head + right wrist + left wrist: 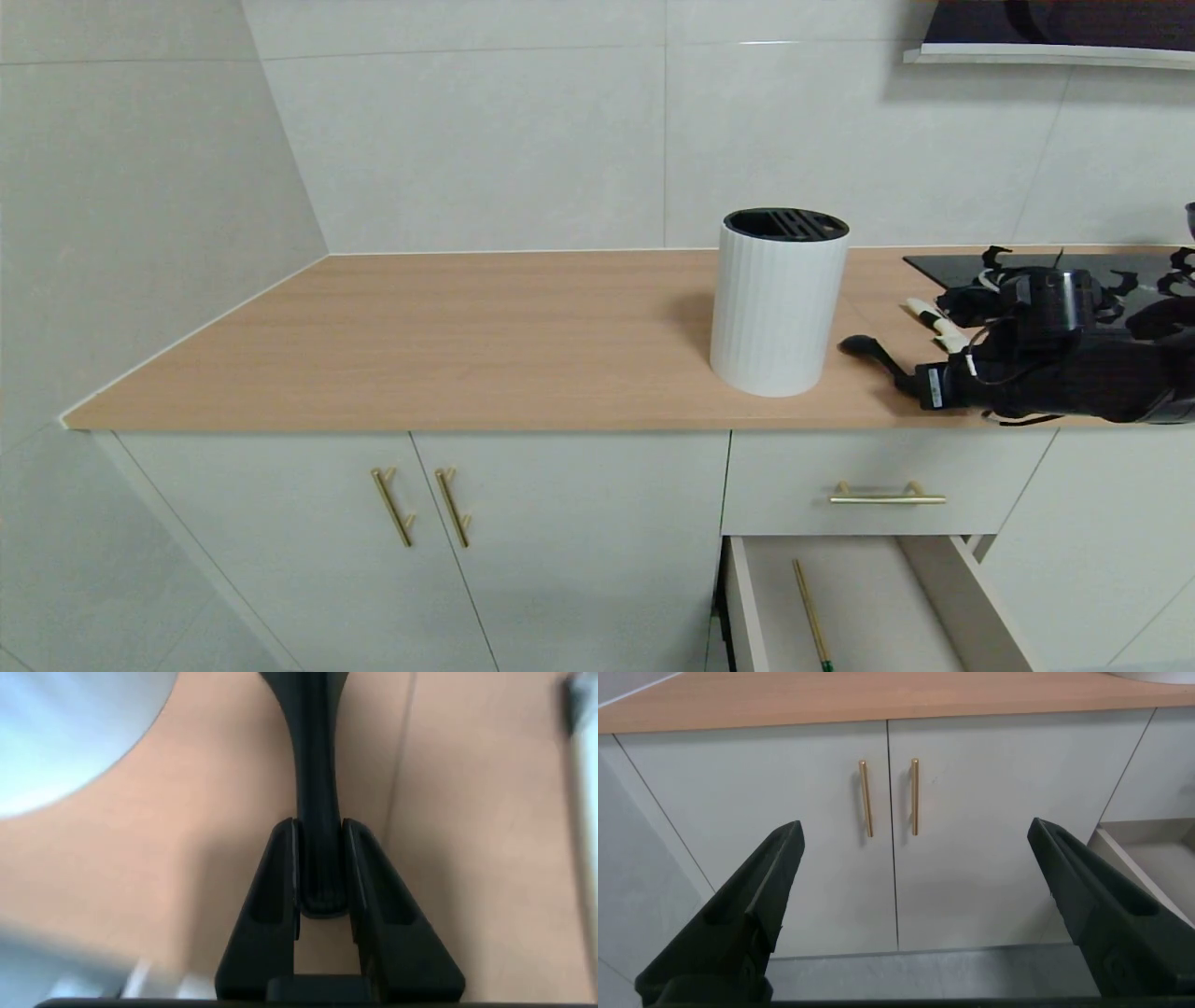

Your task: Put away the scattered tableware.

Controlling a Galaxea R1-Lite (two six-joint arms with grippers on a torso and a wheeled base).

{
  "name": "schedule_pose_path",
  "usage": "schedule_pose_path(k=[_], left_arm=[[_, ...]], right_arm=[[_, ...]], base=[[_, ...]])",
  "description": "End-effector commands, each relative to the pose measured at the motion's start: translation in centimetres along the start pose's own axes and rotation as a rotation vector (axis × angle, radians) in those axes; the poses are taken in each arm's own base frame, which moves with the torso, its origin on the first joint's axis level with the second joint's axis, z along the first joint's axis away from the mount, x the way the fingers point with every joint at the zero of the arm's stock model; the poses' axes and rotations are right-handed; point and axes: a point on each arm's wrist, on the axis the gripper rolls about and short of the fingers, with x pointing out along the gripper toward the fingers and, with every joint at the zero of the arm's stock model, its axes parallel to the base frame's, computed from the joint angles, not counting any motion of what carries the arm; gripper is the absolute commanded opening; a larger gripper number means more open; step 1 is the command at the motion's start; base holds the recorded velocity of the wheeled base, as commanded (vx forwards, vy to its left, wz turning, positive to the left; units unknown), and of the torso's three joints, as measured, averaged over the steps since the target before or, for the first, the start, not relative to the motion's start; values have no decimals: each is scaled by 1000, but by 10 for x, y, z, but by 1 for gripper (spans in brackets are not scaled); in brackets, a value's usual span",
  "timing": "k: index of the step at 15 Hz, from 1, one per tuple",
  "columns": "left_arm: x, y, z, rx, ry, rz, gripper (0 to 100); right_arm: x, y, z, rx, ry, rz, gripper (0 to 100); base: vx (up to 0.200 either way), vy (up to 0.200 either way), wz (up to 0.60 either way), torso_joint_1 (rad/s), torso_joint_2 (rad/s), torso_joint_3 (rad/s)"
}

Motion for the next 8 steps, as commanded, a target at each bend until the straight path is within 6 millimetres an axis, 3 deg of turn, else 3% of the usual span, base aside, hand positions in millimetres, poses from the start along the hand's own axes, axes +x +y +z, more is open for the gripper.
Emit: schedule_pose_path(k=[1,3,5,8], left_arm=[[0,0,0,0,1,0,100],[0,0,0,0,1,0,100],[0,0,0,0,1,0,100],[0,0,0,0,-1,0,100]], right_arm=[[-31,16,21,52,45,23,0],[-56,25,33,121,161,28,0],[-81,40,41,157,147,42,0],[-133,62,33,223,119,40,0]], base=[[0,0,0,0,0,0],[0,0,0,0,0,0],[0,0,0,0,0,0],[0,0,0,0,0,0]])
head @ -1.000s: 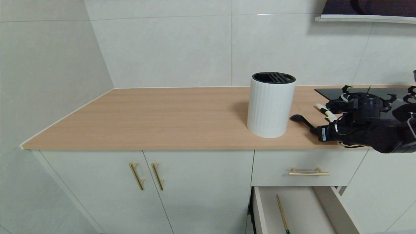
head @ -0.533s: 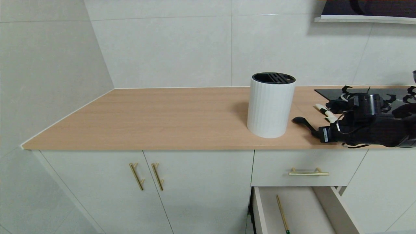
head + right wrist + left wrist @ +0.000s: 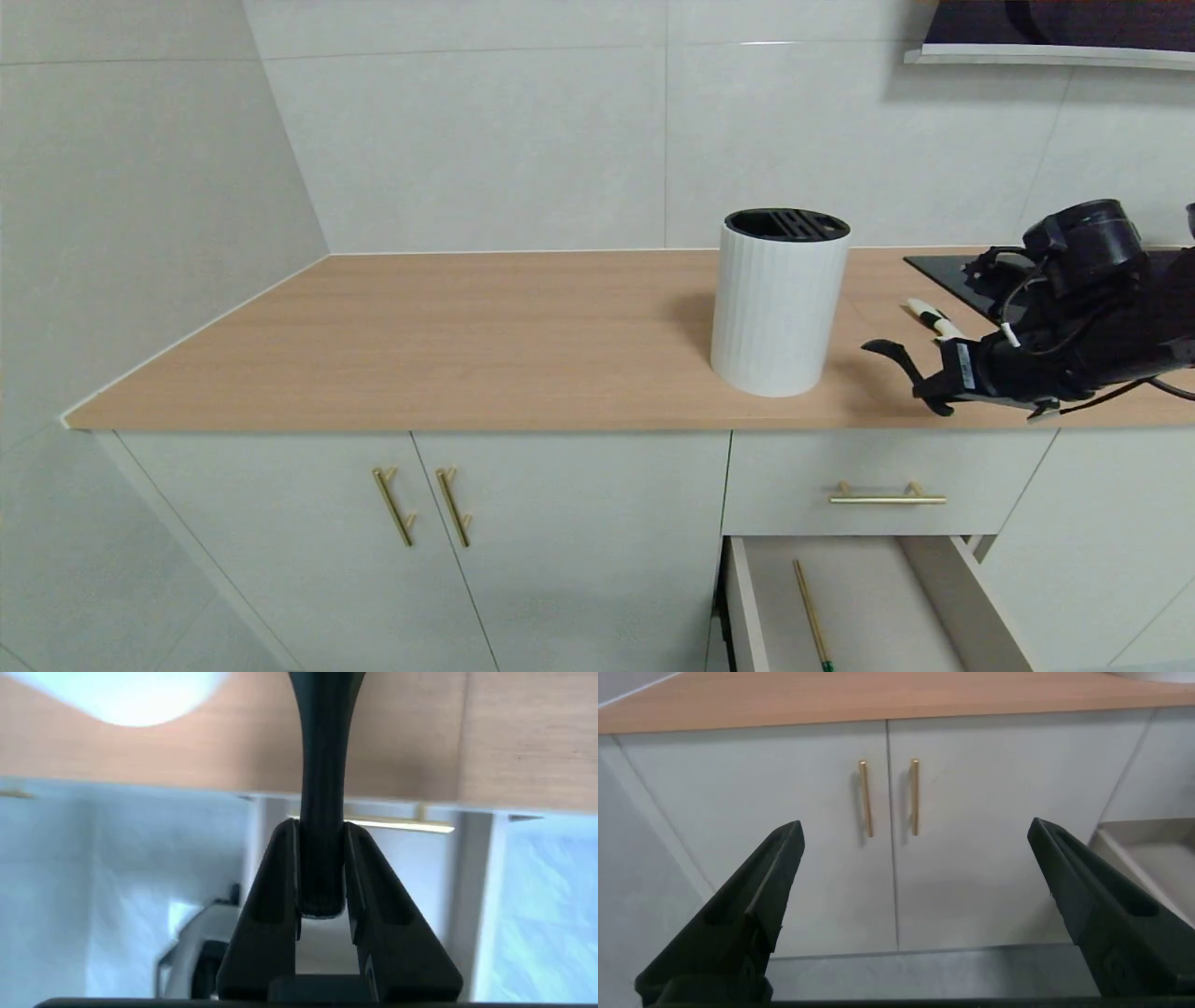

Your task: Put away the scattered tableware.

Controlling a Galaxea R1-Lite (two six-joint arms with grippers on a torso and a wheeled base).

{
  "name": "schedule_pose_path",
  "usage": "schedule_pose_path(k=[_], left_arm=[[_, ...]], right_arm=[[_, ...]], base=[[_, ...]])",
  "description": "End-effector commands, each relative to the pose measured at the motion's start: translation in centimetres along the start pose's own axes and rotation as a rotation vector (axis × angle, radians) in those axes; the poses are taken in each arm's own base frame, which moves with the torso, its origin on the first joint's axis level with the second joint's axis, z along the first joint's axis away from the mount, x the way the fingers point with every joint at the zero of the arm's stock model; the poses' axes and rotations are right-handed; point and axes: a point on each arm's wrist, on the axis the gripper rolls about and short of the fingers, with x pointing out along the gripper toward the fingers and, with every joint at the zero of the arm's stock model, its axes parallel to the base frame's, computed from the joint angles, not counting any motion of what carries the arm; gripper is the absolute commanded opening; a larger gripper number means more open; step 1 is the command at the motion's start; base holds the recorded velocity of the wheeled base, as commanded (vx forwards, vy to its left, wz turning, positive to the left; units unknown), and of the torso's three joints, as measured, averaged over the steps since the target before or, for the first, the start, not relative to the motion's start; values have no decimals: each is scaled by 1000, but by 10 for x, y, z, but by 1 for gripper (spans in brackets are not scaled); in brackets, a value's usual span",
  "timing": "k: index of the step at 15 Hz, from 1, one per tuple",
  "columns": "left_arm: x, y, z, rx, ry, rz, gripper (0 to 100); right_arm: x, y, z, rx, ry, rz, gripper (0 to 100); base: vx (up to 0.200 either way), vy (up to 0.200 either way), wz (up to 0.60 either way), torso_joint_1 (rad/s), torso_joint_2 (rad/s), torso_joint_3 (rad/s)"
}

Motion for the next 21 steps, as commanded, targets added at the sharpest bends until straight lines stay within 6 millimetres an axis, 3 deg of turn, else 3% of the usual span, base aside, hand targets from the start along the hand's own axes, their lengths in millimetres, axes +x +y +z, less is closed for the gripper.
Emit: schedule_pose_path(k=[1,4,9,13,21], left_arm=[[0,0,0,0,1,1,100],[0,0,0,0,1,1,100],[0,0,0,0,1,1,100],[0,0,0,0,-1,1,100],[0,0,0,0,1,1,100]], right_arm=[[-53,15,-17,-9,-78,20,0],[-76,13,-43,-11,-77,24,0],[-80,12,-95,-38,28,15,0],[-71,15,-104,-63,58,-31,0],[-69,15,-107,-63,67,-38,0]], base=[[0,0,0,0,0,0],[0,0,0,0,0,0],[0,0,0,0,0,0],[0,0,0,0,0,0],[0,0,0,-10,3,4]])
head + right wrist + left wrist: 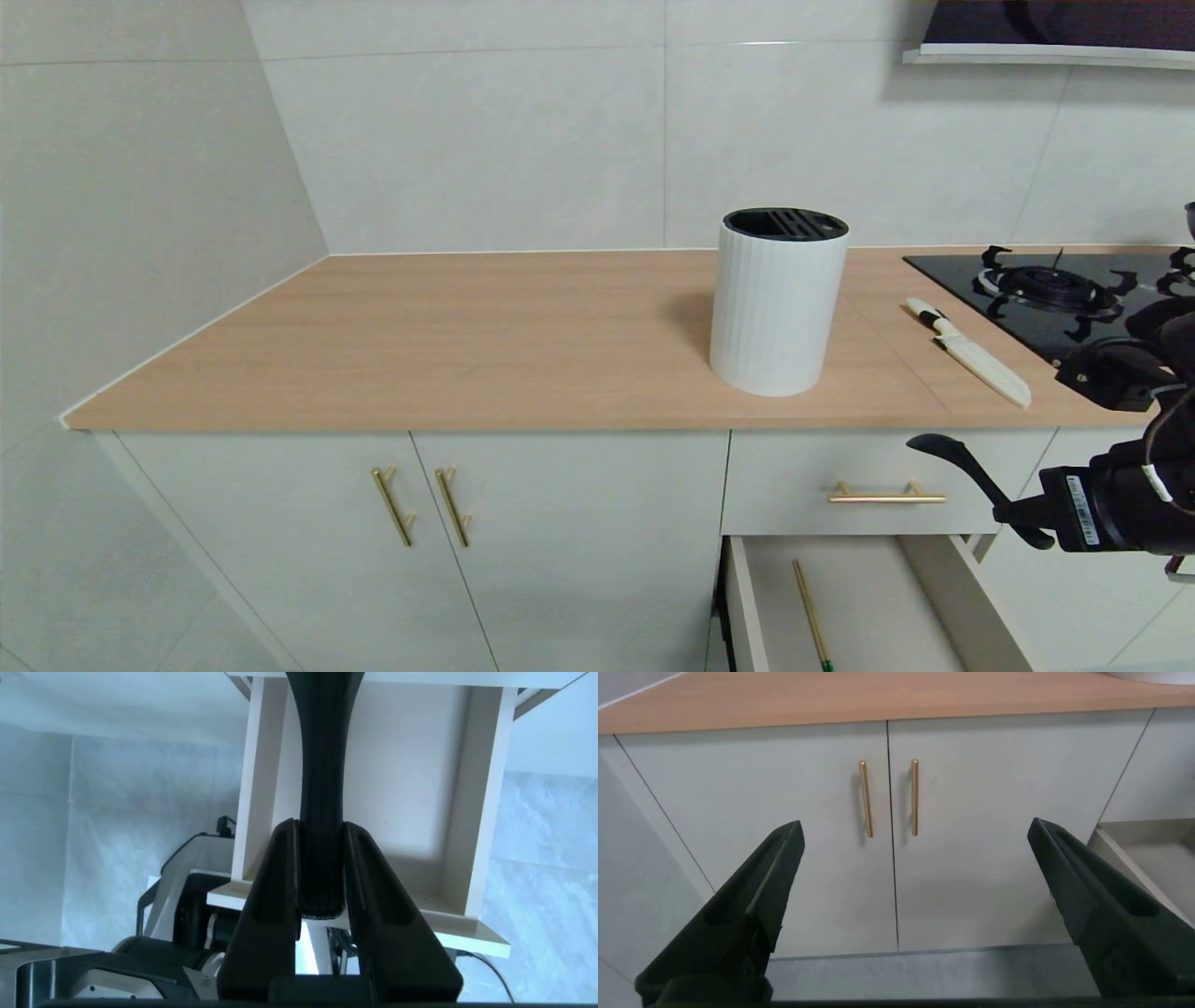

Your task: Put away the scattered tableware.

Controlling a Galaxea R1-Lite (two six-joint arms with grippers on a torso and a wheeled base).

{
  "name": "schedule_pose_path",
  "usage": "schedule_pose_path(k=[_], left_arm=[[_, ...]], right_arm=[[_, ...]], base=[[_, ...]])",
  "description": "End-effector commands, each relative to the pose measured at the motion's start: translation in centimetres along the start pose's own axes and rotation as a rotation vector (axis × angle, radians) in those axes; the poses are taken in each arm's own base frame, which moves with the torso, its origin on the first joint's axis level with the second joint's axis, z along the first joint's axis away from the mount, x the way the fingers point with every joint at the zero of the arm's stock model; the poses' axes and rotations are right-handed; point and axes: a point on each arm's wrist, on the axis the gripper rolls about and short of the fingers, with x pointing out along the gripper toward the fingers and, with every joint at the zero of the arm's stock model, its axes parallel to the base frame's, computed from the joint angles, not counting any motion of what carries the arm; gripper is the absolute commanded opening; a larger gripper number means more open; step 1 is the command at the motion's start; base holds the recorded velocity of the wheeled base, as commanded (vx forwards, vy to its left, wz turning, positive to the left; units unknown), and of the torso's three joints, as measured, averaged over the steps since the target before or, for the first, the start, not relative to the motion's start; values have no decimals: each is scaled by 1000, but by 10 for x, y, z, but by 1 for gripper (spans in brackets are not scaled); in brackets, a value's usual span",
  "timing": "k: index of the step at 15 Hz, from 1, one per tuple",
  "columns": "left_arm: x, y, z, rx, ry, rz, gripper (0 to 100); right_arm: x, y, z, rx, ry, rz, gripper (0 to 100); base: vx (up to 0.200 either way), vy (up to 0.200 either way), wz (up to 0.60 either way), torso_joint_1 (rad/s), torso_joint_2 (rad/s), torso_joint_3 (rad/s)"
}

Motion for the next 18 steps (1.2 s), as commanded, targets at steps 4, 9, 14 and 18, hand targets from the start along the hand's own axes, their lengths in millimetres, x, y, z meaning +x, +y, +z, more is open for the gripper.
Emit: schedule_pose_path(k=[4,9,14,18], left_arm=[[0,0,0,0,-1,0,100],[0,0,0,0,1,0,100],[0,0,0,0,-1,0,100],[0,0,0,0,1,0,100]], right_arm=[[3,0,0,1,12,-2,0],[9,-1,-1,-4,35,-6,0],[17,-1,-1,-9,65,-14,0],[20,-1,-1,-8,75,-17,0]], base=[[0,0,0,-155,364,213],[0,0,0,-190,472,279],[0,0,0,-165,467,297],[0,0,0,-130,449,316]])
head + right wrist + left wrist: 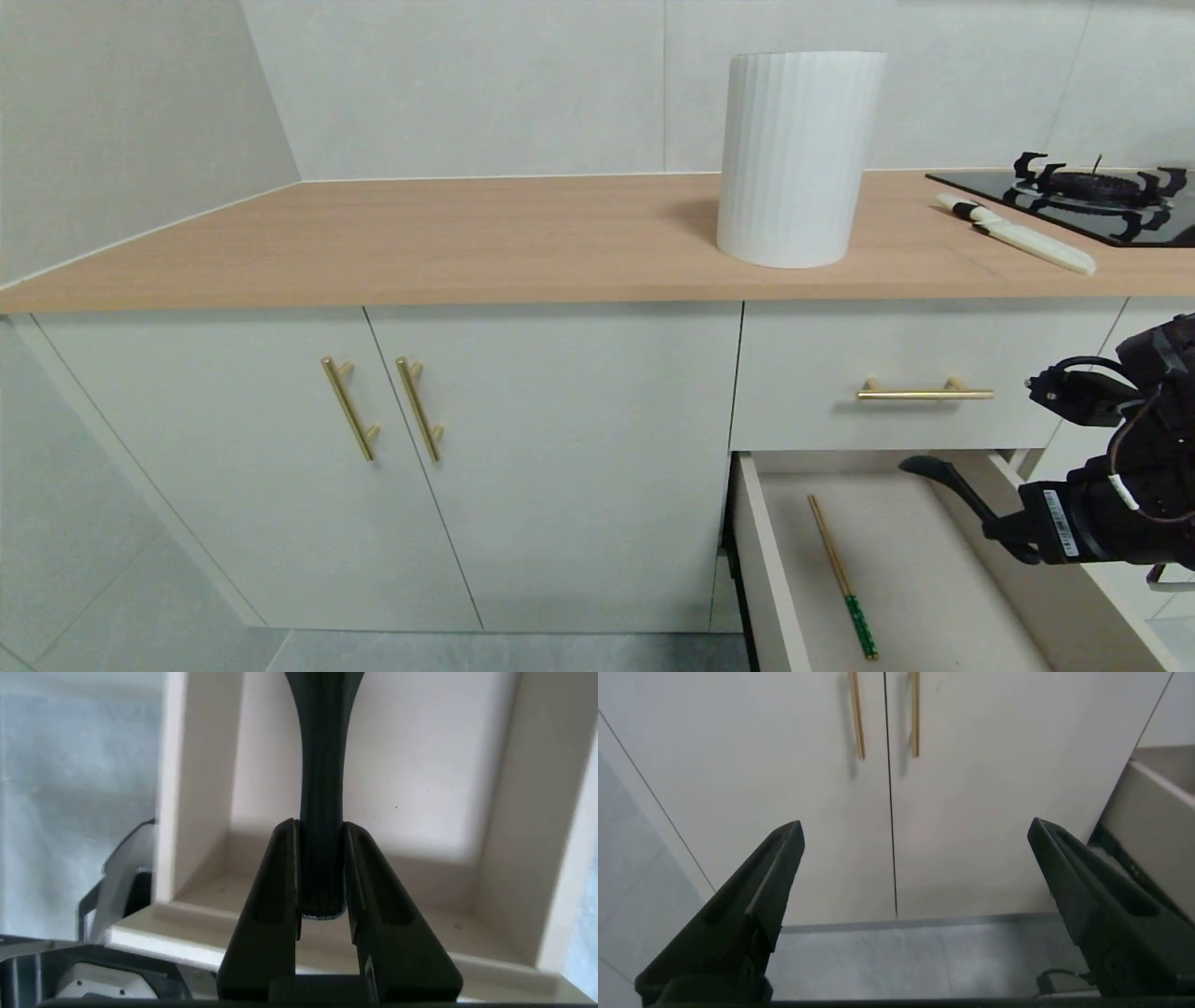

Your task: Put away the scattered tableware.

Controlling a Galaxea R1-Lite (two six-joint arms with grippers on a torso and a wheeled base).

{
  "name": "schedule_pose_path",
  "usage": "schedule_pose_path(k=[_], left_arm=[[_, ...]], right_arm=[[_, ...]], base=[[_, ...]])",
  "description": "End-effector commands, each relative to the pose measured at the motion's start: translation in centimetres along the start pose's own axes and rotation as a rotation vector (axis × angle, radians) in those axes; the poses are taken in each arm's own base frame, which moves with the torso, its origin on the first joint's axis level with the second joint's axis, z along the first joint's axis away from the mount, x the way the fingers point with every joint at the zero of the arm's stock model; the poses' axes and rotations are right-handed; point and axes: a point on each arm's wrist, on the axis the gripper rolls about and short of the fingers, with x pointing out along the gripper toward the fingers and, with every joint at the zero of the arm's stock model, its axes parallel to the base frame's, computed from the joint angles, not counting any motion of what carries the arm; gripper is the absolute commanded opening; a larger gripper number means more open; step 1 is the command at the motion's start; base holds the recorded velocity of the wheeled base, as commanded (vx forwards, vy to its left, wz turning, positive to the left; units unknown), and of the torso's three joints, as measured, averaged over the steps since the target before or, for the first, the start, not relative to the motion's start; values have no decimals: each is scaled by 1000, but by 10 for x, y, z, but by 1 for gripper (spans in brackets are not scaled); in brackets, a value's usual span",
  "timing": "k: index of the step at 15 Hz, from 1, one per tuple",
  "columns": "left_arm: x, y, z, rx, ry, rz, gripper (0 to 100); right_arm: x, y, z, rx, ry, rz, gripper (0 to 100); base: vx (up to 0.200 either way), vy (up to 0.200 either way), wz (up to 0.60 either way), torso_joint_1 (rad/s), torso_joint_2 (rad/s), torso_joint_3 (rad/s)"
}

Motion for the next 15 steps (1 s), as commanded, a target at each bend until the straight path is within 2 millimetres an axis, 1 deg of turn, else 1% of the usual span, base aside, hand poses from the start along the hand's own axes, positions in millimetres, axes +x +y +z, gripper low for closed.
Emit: schedule_pose_path(k=[1,5,8,10,11,12,13,14,15], left_arm=[[0,0,0,0,1,1,100],[0,0,0,0,-1,1,100],[0,0,0,0,1,1,100],[0,0,0,0,1,1,100],[0,0,0,0,1,1,100],[0,0,0,0,1,1,100],[0,0,0,0,1,1,100],[0,0,0,0,1,1,100],[0,0,0,0,-1,1,100]], right_arm=[[2,0,0,0,7,0,0],[3,0,0,1,12,-1,0],[28,-2,3,0,64,-61,0],[67,-6,2,0,107,-136,0],[80,-7,2,3,110,-156,0],[104,-9,1,5,112,-191,0],[121,-11,-2,7,115,-204,0],[135,-12,-5,16,110,-205,0],[140,-12,-6,23,108,-205,0]], base=[[0,0,0,-61,246,173],[0,0,0,-14,69,47],[0,0,0,0,0,0],[0,0,0,0,0,0],[0,0,0,0,0,0],[0,0,0,0,0,0],[0,0,0,0,0,0],[0,0,0,0,0,0],[0,0,0,0,0,0]])
